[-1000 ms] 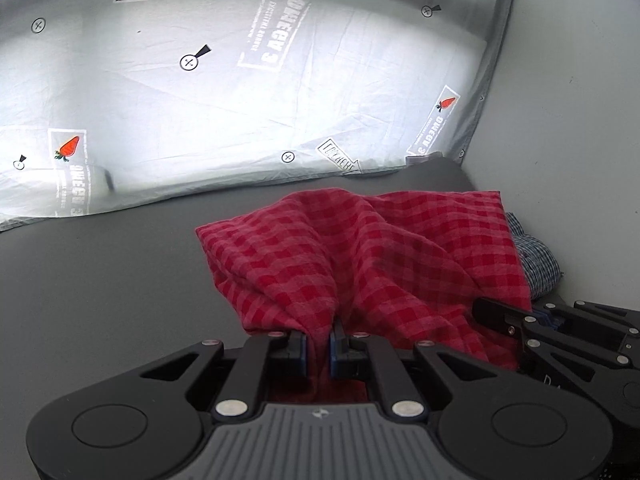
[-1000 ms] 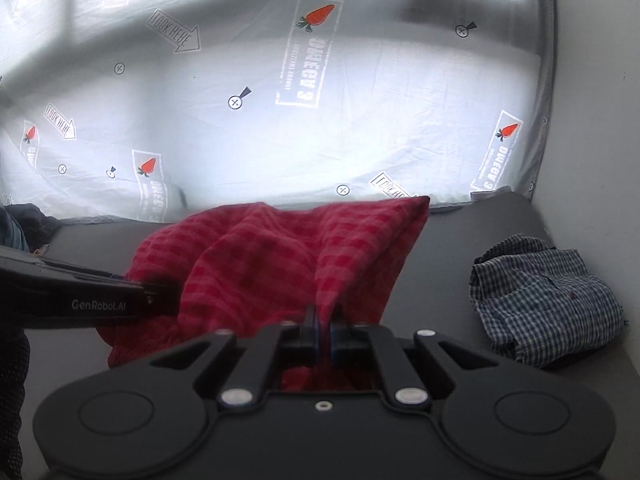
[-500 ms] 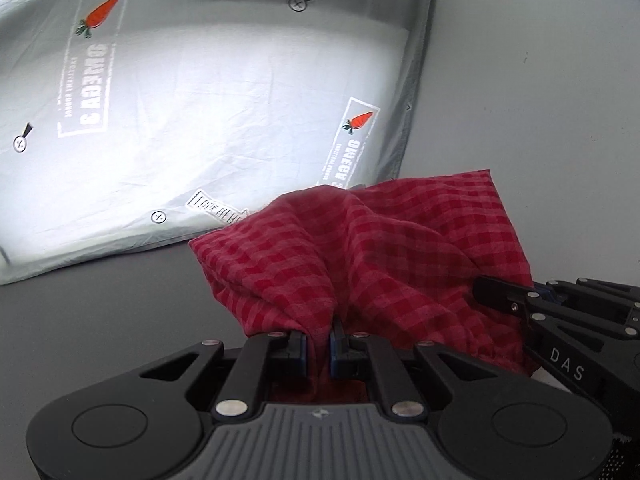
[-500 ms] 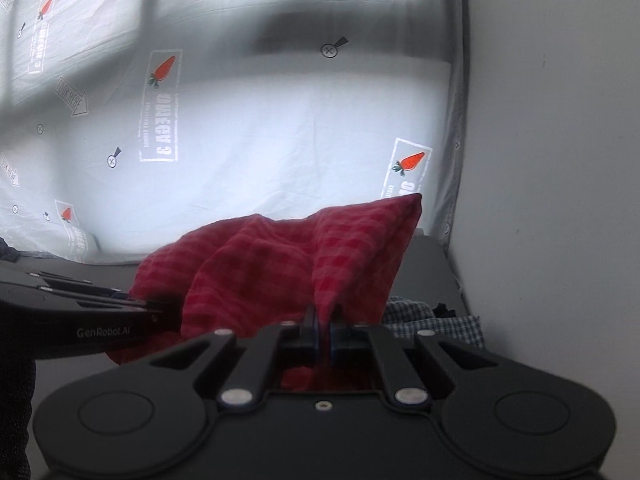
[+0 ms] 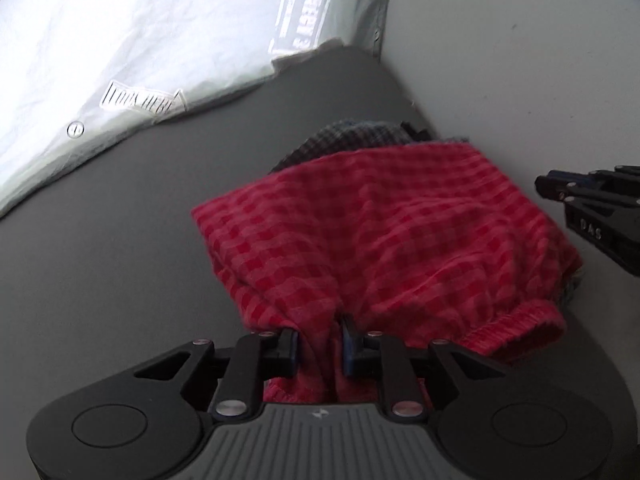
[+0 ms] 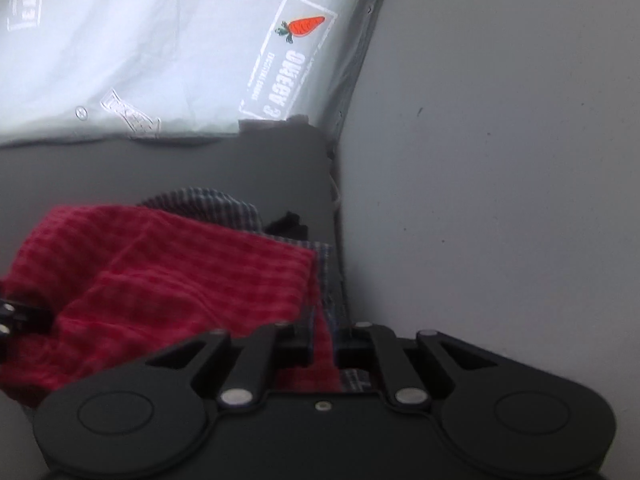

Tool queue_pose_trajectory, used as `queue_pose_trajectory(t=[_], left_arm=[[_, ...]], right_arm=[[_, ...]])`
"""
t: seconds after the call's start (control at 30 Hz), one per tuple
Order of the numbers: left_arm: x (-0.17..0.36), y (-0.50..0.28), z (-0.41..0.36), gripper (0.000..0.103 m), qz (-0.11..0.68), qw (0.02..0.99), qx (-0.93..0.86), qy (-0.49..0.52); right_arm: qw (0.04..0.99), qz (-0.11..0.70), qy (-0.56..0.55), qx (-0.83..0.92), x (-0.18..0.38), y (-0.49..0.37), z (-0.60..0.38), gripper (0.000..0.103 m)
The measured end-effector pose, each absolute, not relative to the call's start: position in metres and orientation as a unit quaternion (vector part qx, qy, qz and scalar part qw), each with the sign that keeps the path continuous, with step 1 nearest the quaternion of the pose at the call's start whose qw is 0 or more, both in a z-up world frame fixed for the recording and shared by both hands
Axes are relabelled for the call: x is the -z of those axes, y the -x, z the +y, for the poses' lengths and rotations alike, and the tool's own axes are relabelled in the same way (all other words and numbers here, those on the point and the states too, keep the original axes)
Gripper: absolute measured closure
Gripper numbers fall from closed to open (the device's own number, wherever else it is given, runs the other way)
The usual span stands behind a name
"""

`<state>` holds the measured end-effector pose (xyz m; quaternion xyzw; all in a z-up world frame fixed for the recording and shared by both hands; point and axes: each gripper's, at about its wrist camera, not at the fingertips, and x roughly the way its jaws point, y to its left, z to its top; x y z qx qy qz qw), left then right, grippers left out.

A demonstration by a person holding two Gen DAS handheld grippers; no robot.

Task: Fold clothes

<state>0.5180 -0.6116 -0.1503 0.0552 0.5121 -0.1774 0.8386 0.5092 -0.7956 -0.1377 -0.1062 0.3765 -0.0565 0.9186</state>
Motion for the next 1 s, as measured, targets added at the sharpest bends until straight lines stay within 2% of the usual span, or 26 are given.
queue_pose_trajectory(t=[0.03,0.07,0.1,0.17,0.3,0.37,0.4,0.43,0.53,0.6,0.67,0.73,0.77,0.83,0.87,0.9,0.93,1.0], left_arm=[[0.146,-0.519,-0.6,0.073,0.511,0.84,0.179,-0.04],[0.14,-0.518,-0.59,0.064,0.503,0.845,0.177,-0.03],[0.133,-0.516,-0.582,0.059,0.49,0.854,0.173,-0.023],[0.121,-0.512,-0.57,0.054,0.453,0.875,0.172,-0.017],[0.111,-0.511,-0.569,0.054,0.408,0.894,0.185,0.005],[0.115,-0.514,-0.572,0.054,0.405,0.891,0.203,0.027],[0.122,-0.515,-0.575,0.053,0.408,0.887,0.215,0.037],[0.132,-0.516,-0.58,0.052,0.416,0.88,0.224,0.039],[0.165,-0.516,-0.596,0.052,0.459,0.862,0.213,-0.006],[0.161,-0.509,-0.589,0.052,0.45,0.866,0.217,-0.01],[0.144,-0.502,-0.574,0.05,0.422,0.88,0.219,-0.007],[0.123,-0.494,-0.558,0.048,0.389,0.896,0.214,-0.006],[0.112,-0.489,-0.549,0.045,0.37,0.906,0.206,-0.003],[0.089,-0.479,-0.531,0.035,0.332,0.923,0.193,0.006],[0.076,-0.472,-0.519,0.023,0.307,0.934,0.184,0.015],[0.062,-0.463,-0.506,0.015,0.281,0.943,0.174,0.026],[0.048,-0.455,-0.493,0.014,0.255,0.952,0.163,0.036],[0.018,-0.437,-0.463,0.009,0.207,0.966,0.14,0.063]], right_arm=[[0.919,0.374,0.114,0.053,0.14,-0.51,-0.796,0.093],[0.923,0.365,0.109,0.047,0.138,-0.508,-0.796,0.091],[0.929,0.355,0.1,0.045,0.136,-0.506,-0.794,0.084],[0.939,0.333,0.071,0.043,0.13,-0.501,-0.79,0.081],[0.944,0.329,-0.004,0.023,0.127,-0.493,-0.776,0.081],[0.941,0.336,-0.029,0.013,0.131,-0.487,-0.767,0.075],[0.939,0.34,-0.041,0.007,0.135,-0.484,-0.763,0.065],[0.937,0.345,-0.043,0.002,0.139,-0.482,-0.758,0.061],[0.925,0.379,0.02,0.022,0.162,-0.483,-0.744,0.061],[0.922,0.386,0.015,0.04,0.157,-0.478,-0.746,0.06],[0.932,0.359,-0.007,0.043,0.134,-0.467,-0.751,0.052],[0.942,0.333,-0.007,0.043,0.115,-0.453,-0.75,0.036],[0.946,0.321,-0.007,0.043,0.106,-0.446,-0.749,0.033],[0.953,0.3,-0.009,0.042,0.091,-0.435,-0.743,0.024],[0.956,0.291,-0.017,0.037,0.083,-0.429,-0.74,0.021],[0.958,0.282,-0.03,0.032,0.073,-0.422,-0.736,0.014],[0.961,0.272,-0.044,0.023,0.063,-0.416,-0.733,0.007],[0.967,0.248,-0.067,-0.001,0.045,-0.401,-0.725,0.001]])
